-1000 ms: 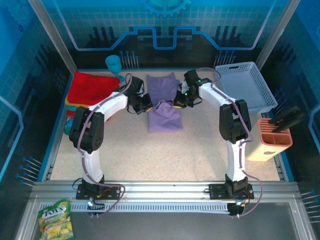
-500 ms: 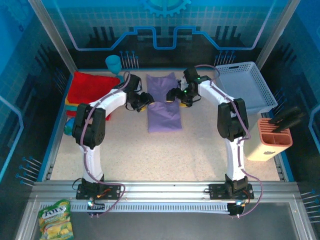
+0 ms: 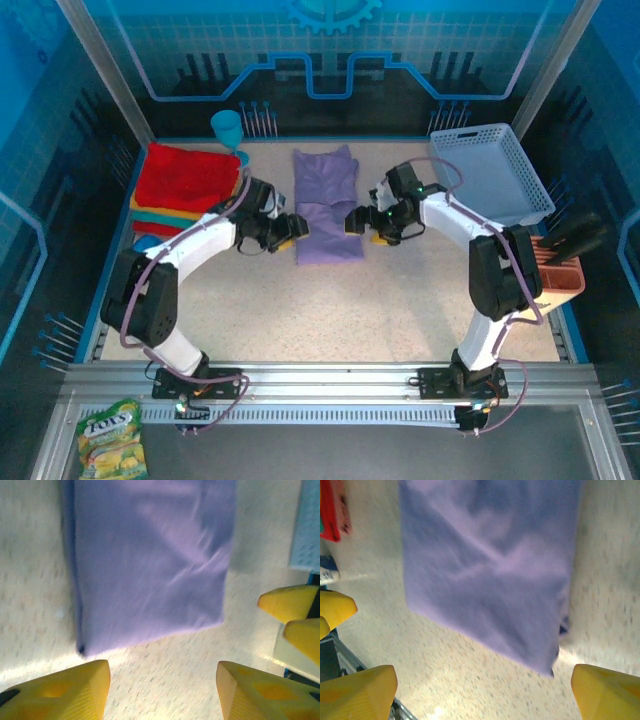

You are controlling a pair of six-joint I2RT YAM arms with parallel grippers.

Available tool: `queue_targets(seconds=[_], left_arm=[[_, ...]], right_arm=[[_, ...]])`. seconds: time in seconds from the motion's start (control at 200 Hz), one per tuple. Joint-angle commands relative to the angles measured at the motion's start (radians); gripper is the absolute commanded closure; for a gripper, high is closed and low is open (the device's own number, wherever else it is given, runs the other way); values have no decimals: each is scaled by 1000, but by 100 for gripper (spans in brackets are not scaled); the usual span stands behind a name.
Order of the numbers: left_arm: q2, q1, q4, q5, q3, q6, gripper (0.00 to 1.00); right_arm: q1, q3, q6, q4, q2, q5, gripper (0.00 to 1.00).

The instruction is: Fold and stack the t-shirts

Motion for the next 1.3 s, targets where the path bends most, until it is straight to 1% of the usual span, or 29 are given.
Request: queue_targets(seconds=[0.0, 0.135, 0.22, 0.31, 0.49, 0.675, 0.865, 0.98, 1.296], left_arm=[[-82, -17, 60, 34, -106, -7, 39], [-109, -25, 205, 56, -246, -82, 38], [-91, -27, 294, 72, -289, -109, 37], [-54, -27, 355, 78, -296, -117, 37], [52, -25, 399, 104, -253, -129, 37], [106, -25, 376, 98, -215, -137, 38], [139, -18, 405, 96, -212, -156, 42], [153, -13, 424, 97, -198, -171, 43], [180, 3, 329, 56, -135, -126, 47]], right_arm=[[-8, -114, 23, 58, -56, -46, 9], [-7, -215, 57, 140, -74, -45, 11], [-3, -240, 84, 190, -66, -53, 12], [2, -240, 104, 219, -48, -60, 14], [8, -219, 127, 260, -9, -84, 17], [9, -191, 135, 266, 27, -79, 20], [11, -178, 150, 291, 61, -89, 27], [12, -163, 152, 290, 77, -89, 29], [17, -147, 161, 297, 98, -92, 33]])
